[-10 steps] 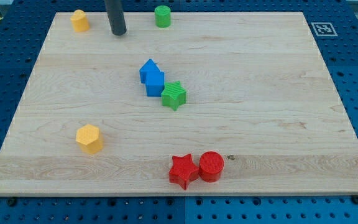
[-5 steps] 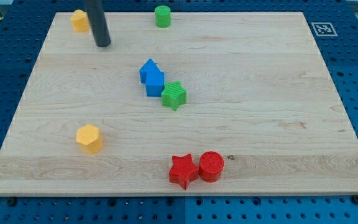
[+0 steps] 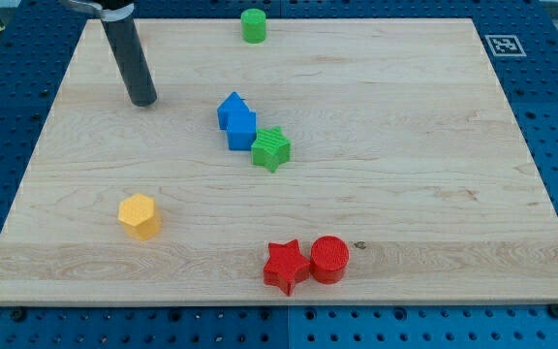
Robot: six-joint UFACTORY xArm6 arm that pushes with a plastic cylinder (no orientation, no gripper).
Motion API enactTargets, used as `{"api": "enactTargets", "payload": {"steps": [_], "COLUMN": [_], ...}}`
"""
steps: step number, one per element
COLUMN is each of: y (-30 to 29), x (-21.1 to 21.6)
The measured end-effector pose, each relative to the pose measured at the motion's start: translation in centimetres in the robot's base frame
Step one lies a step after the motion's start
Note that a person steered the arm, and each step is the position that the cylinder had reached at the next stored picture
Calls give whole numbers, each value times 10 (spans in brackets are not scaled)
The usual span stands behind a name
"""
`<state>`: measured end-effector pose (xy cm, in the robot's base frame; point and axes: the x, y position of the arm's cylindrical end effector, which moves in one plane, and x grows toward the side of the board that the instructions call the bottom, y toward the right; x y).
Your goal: Move your arm towards the centre left of the board
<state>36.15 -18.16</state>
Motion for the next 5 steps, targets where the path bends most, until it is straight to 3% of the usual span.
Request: {"api": "enactTargets", "payload": {"steps": [5], "y": [0], "x": [-18]}}
